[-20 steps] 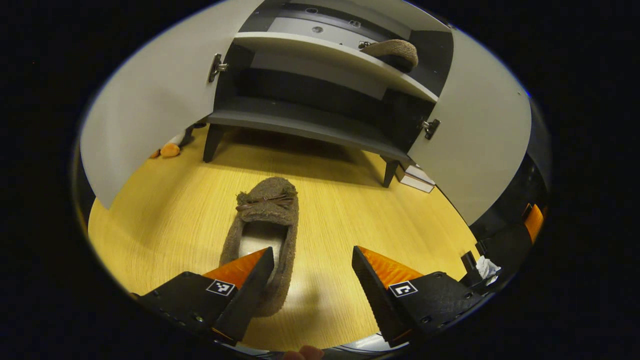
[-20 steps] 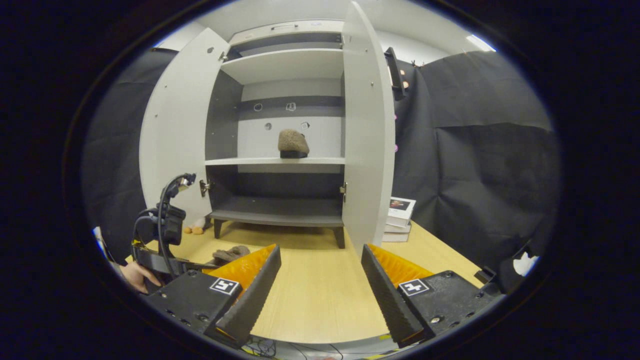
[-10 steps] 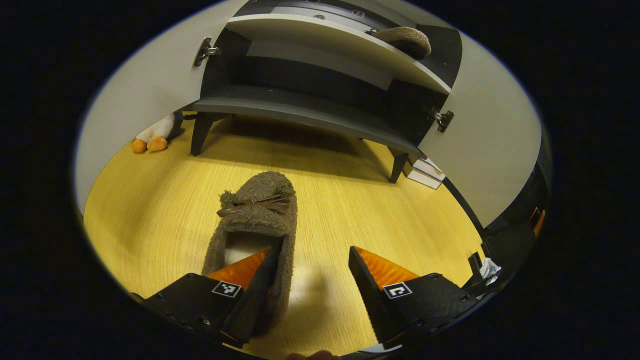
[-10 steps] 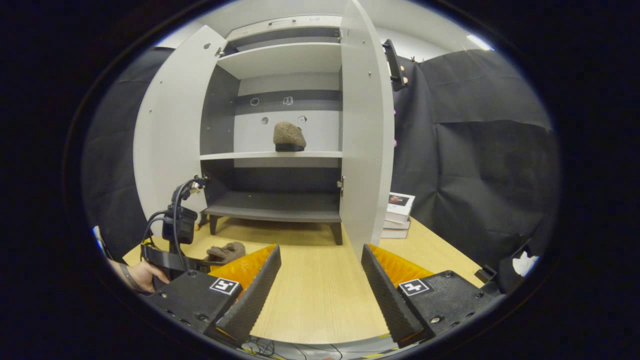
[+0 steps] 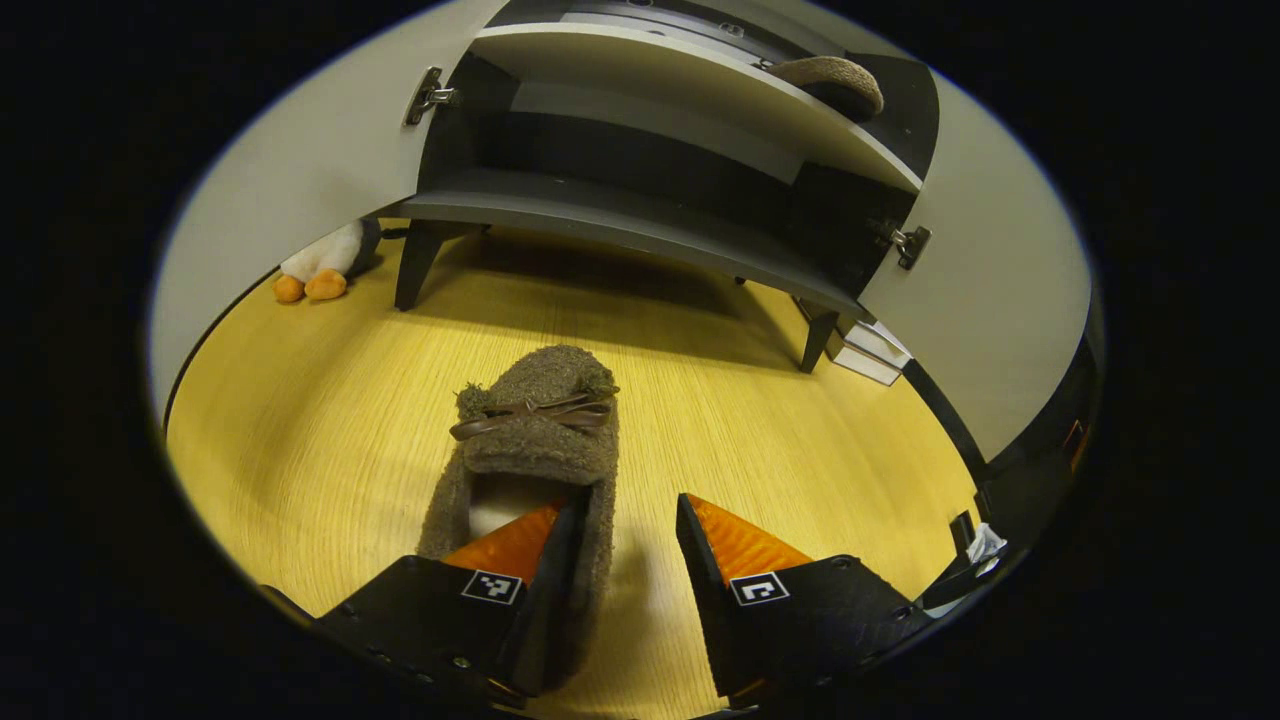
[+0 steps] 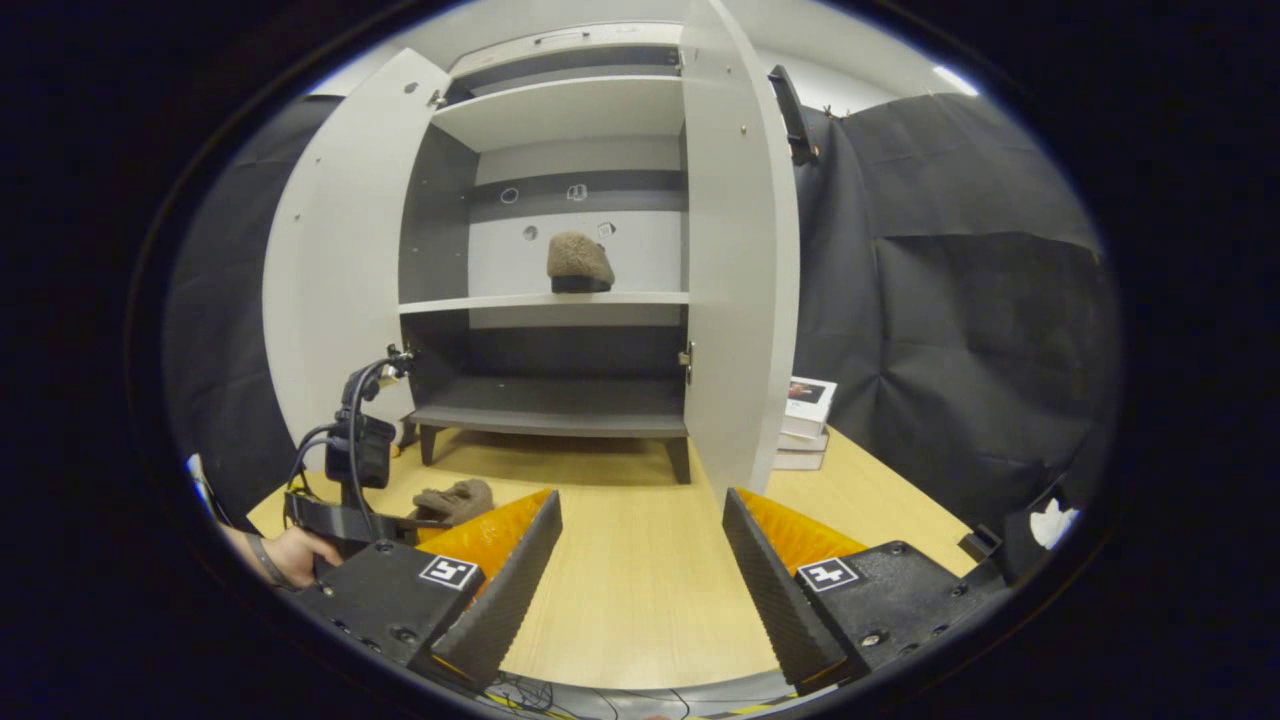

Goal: Grab one shoe with the right hand and put it into the shoe cabinet, grab the other shoe with the left hand and put it into the shoe cabinet; then close the right door with the right hand and the left door with the left hand.

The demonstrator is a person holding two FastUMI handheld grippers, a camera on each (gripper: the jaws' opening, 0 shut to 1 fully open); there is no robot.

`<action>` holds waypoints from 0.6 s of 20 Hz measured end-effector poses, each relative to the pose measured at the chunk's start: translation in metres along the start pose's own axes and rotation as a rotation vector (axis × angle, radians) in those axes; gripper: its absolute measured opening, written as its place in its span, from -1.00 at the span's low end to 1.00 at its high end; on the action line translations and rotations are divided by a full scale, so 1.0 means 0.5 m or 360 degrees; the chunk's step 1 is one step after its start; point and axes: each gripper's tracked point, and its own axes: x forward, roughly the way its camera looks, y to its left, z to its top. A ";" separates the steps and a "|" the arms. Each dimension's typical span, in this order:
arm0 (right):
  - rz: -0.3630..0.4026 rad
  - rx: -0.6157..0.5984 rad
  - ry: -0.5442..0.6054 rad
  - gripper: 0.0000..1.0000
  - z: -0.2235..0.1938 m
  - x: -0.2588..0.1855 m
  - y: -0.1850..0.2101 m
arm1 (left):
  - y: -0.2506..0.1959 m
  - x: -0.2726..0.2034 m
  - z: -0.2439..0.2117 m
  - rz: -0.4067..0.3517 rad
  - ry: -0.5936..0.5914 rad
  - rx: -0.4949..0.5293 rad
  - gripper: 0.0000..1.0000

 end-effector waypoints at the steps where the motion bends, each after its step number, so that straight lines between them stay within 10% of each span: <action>1: 0.0001 0.0000 0.0000 1.00 0.000 0.000 0.000 | 0.009 0.005 -0.001 0.0043 -0.0015 0.0006 -0.12; 5: 0.0000 -0.0004 0.0003 1.00 -0.001 0.000 0.000 | 0.018 0.009 0.004 0.0089 -0.0051 -0.0026 -0.84; 12: 0.0025 -0.0009 -0.0005 1.00 0.002 0.000 0.013 | 0.035 -0.005 0.016 0.0178 -0.0134 0.0089 -0.96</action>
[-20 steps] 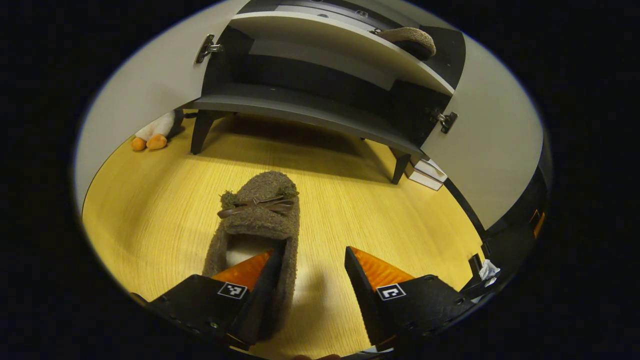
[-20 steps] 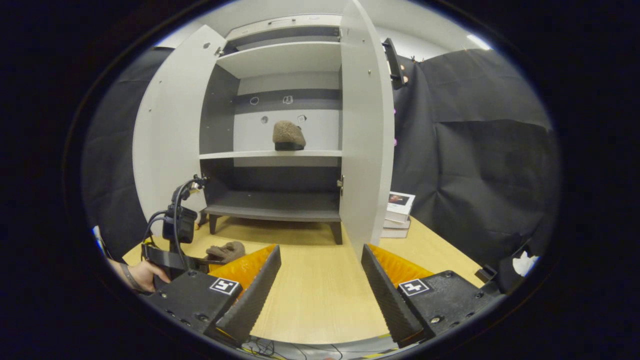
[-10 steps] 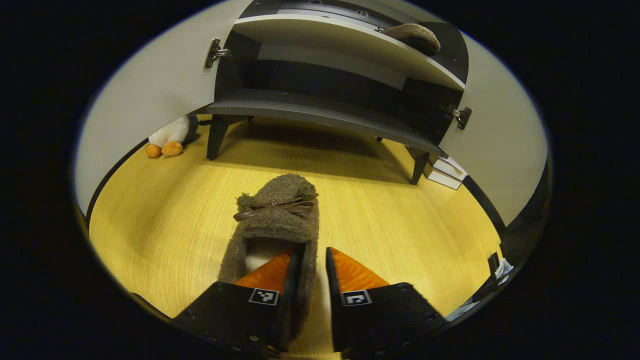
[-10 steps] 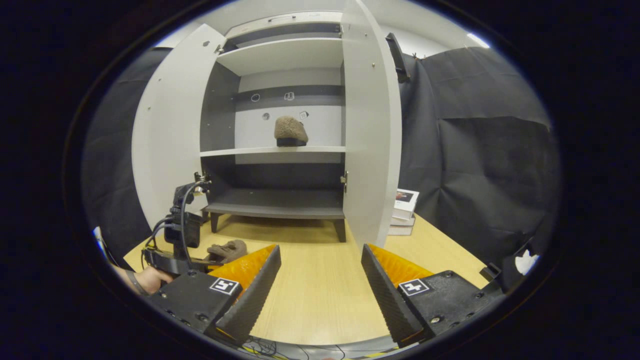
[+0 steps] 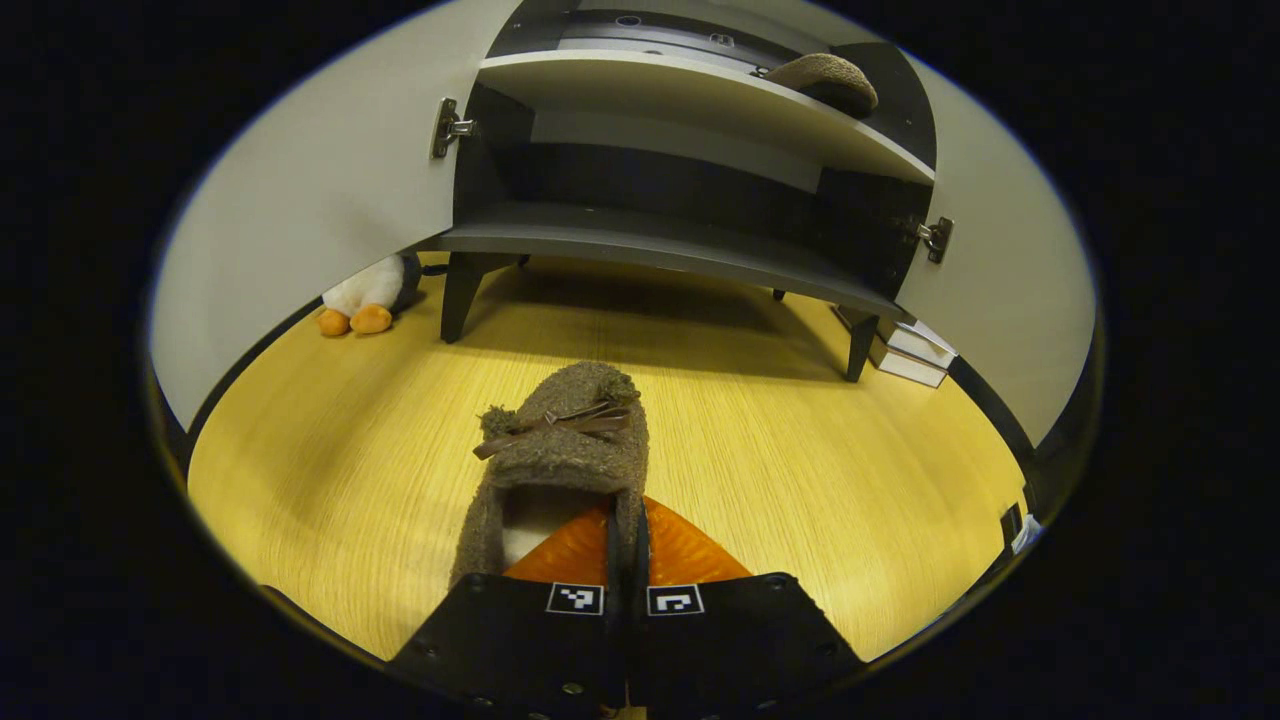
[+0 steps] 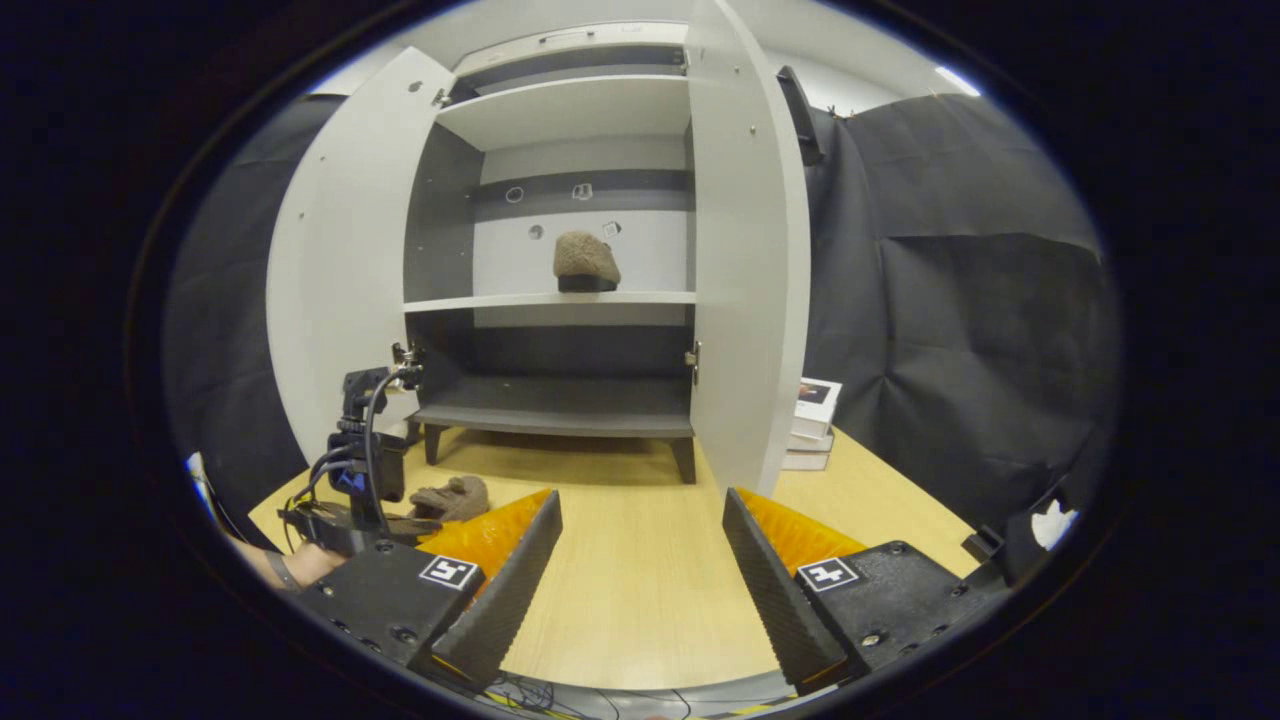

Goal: Grab one shoe with the right hand and put it into the shoe cabinet, grab the other shoe with the left hand and put it into the shoe cabinet; then close the right door with the right hand and the left door with the left hand.

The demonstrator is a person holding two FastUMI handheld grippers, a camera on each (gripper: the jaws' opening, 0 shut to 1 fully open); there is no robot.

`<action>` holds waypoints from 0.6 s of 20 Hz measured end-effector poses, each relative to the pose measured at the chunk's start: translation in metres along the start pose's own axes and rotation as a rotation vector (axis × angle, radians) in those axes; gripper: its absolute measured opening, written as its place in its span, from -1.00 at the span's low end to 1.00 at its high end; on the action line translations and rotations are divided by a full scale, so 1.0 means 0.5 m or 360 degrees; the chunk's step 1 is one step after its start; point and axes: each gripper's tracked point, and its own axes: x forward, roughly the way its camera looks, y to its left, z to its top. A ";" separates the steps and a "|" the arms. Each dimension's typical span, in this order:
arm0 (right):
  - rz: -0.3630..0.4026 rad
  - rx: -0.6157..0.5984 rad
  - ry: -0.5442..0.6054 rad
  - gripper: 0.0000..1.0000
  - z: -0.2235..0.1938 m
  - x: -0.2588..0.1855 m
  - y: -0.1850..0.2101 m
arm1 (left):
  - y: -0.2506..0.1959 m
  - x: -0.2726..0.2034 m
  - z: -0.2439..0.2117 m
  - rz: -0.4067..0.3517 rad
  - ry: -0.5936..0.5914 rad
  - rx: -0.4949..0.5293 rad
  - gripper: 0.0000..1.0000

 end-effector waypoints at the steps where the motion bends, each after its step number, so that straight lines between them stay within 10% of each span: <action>1: 0.0011 -0.0005 -0.0001 1.00 0.000 0.002 0.005 | 0.002 -0.009 0.007 0.0010 -0.0010 0.0021 -0.96; 12: 0.0090 -0.0033 -0.0037 1.00 0.018 0.005 0.031 | -0.054 -0.252 0.376 -0.0084 -0.0497 -0.0037 -0.97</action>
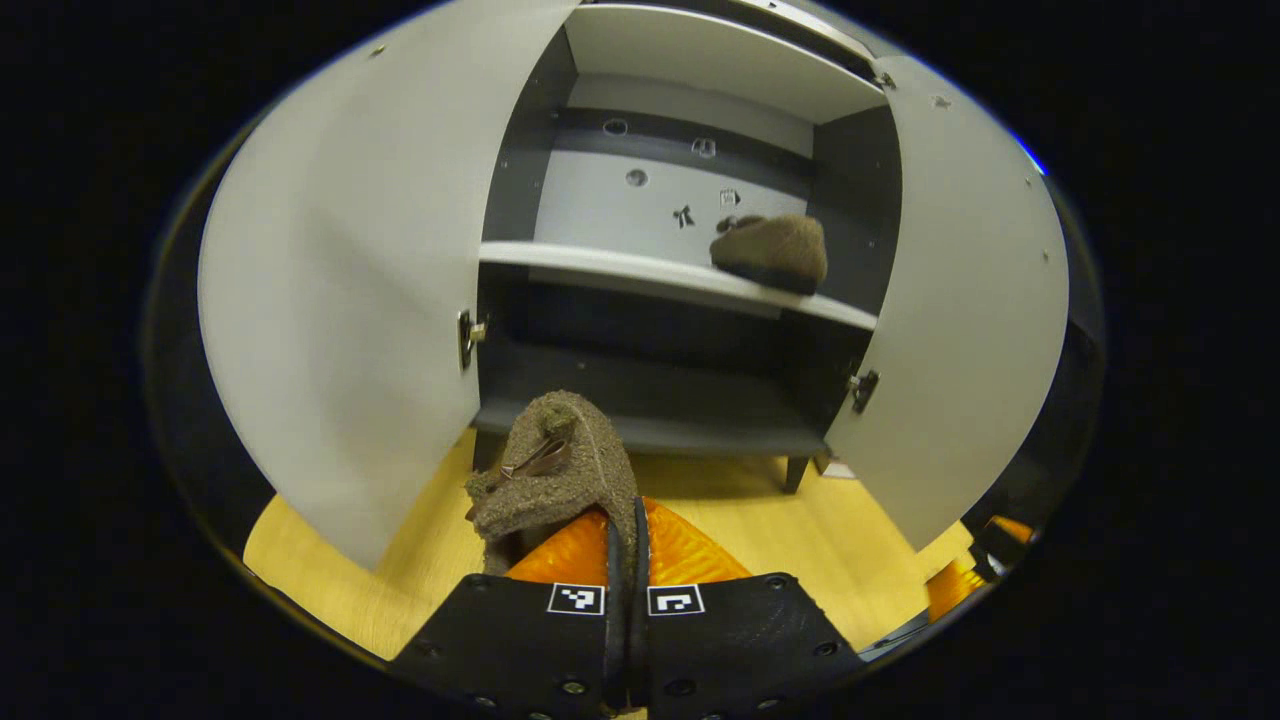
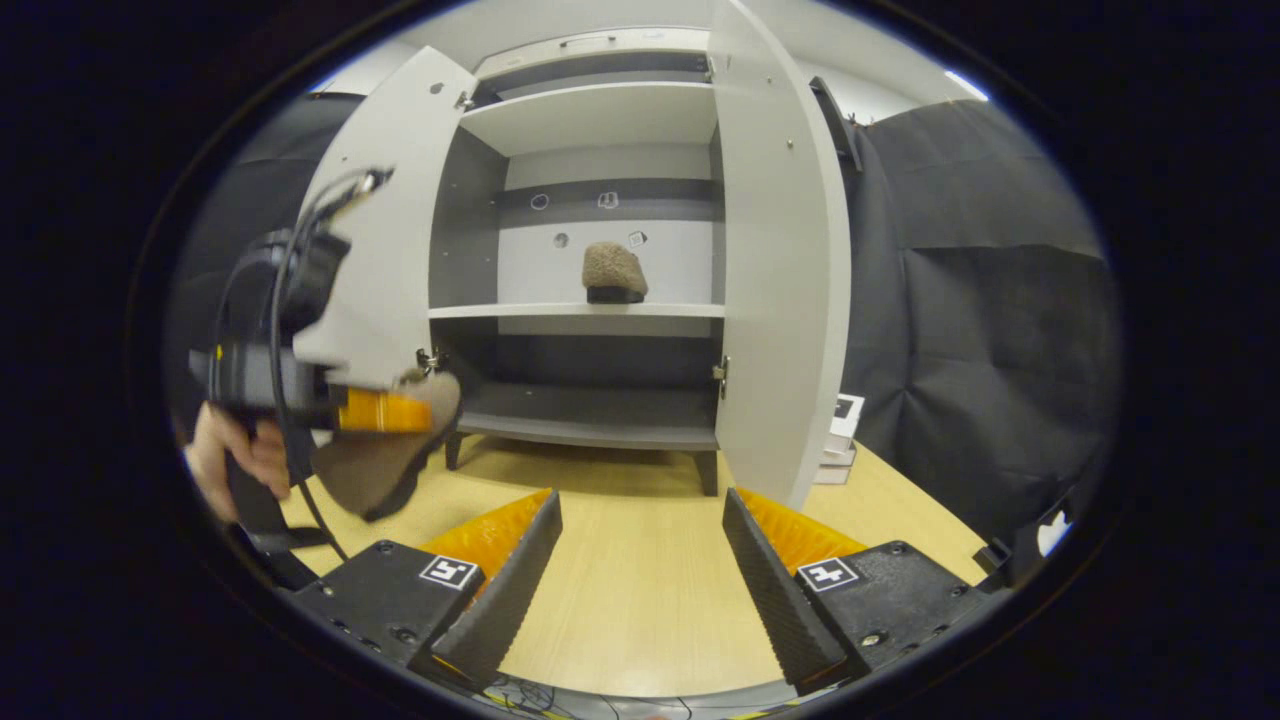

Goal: Grab one shoe with the right hand and put it into the shoe cabinet, grab the other shoe with the left hand and put it into the shoe cabinet; then close the right door with the right hand and the left door with the left hand.

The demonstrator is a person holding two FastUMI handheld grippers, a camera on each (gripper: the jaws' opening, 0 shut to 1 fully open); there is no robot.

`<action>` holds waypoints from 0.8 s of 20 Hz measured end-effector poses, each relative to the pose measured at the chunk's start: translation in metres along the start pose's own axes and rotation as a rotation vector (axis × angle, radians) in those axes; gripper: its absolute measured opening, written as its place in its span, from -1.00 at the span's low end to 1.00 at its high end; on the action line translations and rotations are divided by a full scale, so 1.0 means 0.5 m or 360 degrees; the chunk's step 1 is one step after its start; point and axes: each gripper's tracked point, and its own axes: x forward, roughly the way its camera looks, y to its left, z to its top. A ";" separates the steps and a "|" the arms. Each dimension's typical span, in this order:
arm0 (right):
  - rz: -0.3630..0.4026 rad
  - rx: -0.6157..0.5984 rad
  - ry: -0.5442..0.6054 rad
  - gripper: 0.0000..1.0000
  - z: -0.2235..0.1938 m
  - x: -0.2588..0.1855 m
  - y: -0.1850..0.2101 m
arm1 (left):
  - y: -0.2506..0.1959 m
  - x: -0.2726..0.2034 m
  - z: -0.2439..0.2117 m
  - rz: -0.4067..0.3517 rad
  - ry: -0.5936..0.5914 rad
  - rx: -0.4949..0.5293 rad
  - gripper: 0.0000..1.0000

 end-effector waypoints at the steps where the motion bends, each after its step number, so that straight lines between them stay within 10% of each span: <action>1: 0.0003 0.0002 -0.0002 1.00 0.000 0.000 0.001 | -0.013 0.004 0.054 -0.0025 -0.0059 0.0009 -0.97; 8: -0.0017 -0.0027 -0.0025 1.00 0.009 -0.017 -0.011 | -0.031 0.180 0.318 -0.0074 -0.0100 -0.0013 -0.98; 16: -0.0110 0.0015 -0.0005 1.00 0.002 -0.023 -0.055 | -0.021 0.388 0.353 -0.0002 0.0253 -0.0030 -0.97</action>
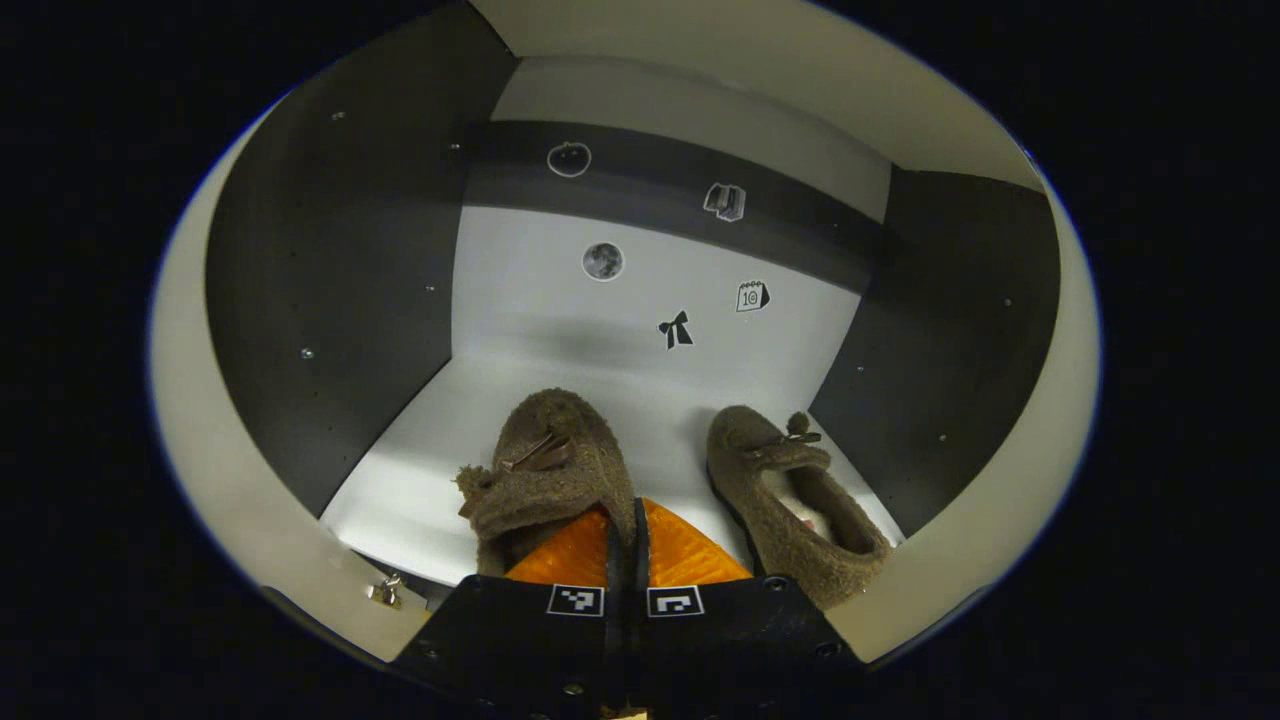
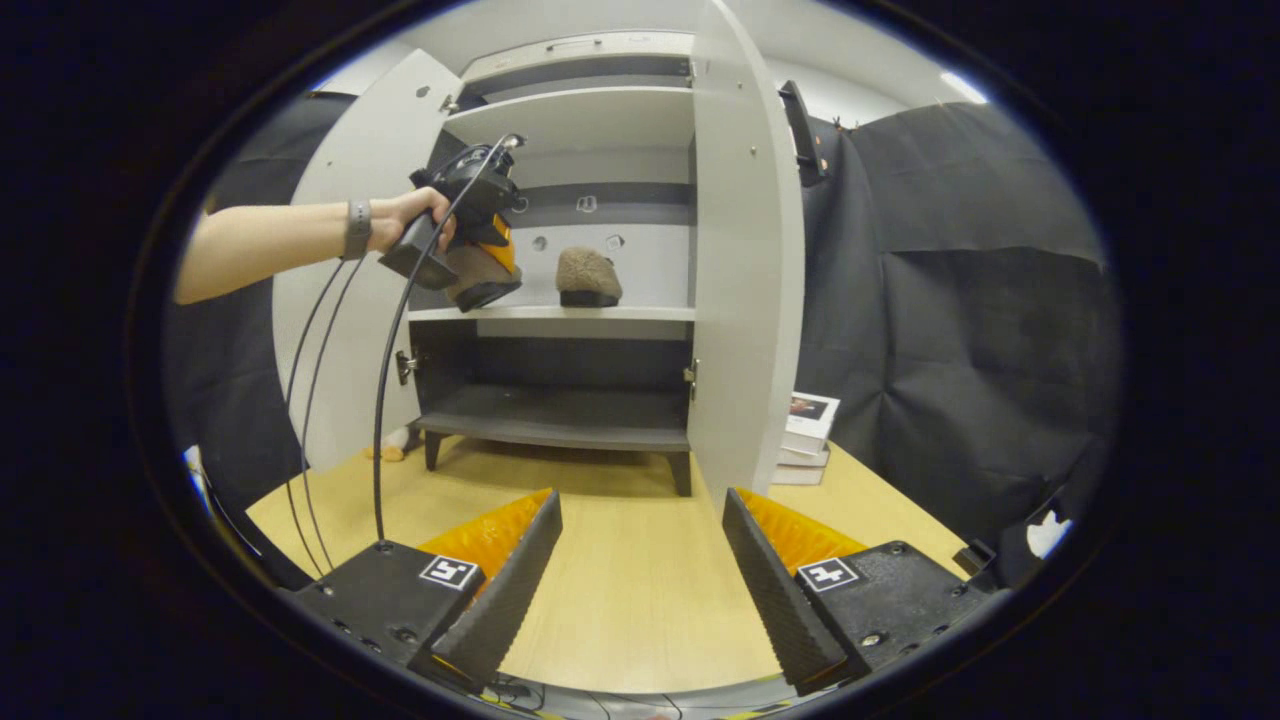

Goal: Grab one shoe with the right hand and put it into the shoe cabinet, grab the other shoe with the left hand and put it into the shoe cabinet; then close the right door with the right hand and the left door with the left hand.

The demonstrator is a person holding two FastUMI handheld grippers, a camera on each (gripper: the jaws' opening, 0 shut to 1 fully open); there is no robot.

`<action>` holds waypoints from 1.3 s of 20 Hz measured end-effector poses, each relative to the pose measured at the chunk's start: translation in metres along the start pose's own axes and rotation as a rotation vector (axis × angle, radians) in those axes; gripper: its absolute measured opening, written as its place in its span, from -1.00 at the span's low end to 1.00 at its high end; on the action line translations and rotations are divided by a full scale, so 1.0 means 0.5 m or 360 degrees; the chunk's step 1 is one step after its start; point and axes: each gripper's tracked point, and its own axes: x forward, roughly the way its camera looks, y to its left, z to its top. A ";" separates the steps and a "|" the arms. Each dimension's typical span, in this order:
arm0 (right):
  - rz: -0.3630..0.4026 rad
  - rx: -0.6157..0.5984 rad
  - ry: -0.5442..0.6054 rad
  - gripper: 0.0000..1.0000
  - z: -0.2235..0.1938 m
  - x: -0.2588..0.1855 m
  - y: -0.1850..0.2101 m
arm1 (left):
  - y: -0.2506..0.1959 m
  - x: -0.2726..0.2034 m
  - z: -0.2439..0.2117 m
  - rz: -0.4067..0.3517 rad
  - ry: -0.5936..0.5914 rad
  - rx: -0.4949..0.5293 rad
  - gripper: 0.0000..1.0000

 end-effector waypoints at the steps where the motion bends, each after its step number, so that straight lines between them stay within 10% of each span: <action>1: -0.0009 0.0008 0.0006 1.00 -0.003 0.000 -0.005 | 0.003 0.013 0.008 0.0031 0.0008 0.0043 -0.97; 11: -0.0080 0.0040 0.0030 1.00 -0.015 0.011 -0.042 | -0.011 0.071 -0.002 0.0046 0.0115 0.0120 -0.94; 18: -0.0071 0.0060 0.0020 1.00 -0.012 0.012 -0.040 | -0.008 0.043 -0.004 0.0032 0.0157 0.0095 -0.14; 19: -0.0062 0.0059 0.0023 1.00 -0.012 0.013 -0.035 | -0.007 0.034 0.000 0.0024 0.0150 0.0092 -0.70; 20: -0.0052 0.0059 0.0025 1.00 -0.013 0.013 -0.029 | -0.010 0.027 0.003 0.0008 0.0145 0.0083 -0.16; 26: 0.0015 0.0048 0.0017 1.00 -0.008 0.009 0.005 | -0.025 -0.068 0.029 -0.0090 0.0061 0.0040 -0.29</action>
